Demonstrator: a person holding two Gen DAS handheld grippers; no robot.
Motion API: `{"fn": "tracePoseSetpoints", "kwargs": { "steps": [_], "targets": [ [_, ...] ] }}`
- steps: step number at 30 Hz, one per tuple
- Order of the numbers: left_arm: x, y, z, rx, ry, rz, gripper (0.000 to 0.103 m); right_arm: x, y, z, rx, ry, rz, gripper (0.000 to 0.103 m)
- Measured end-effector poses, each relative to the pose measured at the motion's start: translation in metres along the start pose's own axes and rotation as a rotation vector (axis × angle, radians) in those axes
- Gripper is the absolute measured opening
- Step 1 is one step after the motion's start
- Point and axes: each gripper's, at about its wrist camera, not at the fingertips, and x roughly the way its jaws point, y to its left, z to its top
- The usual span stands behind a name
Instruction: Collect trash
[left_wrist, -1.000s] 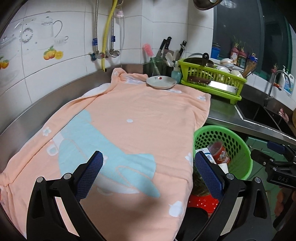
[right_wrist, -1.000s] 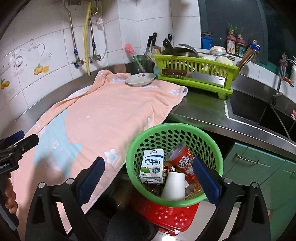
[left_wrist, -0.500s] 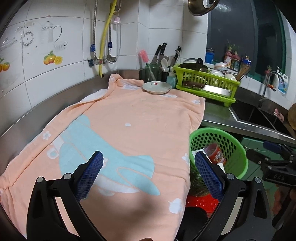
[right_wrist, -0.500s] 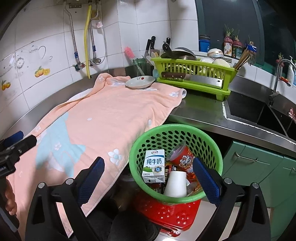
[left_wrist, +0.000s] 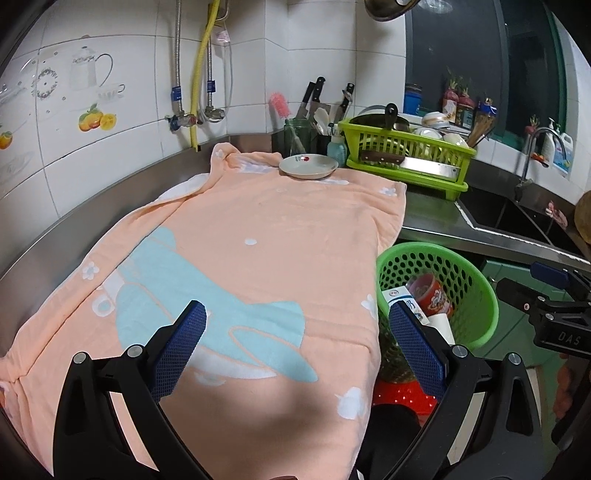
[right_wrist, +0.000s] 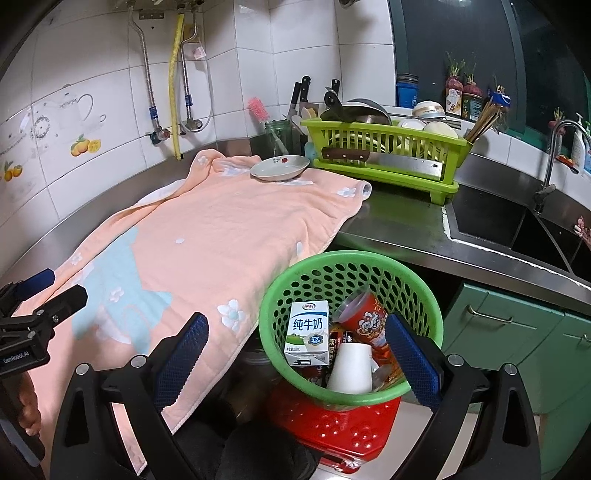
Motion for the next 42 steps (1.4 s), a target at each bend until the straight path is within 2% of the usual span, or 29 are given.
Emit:
{"fn": "tracePoseSetpoints", "kwargs": {
  "steps": [42],
  "targets": [
    [-0.0014, -0.0007, -0.0006, 0.015, -0.008, -0.001, 0.098, -0.0020, 0.0085, -0.0023, -0.002, -0.002, 0.016, 0.094]
  ]
}}
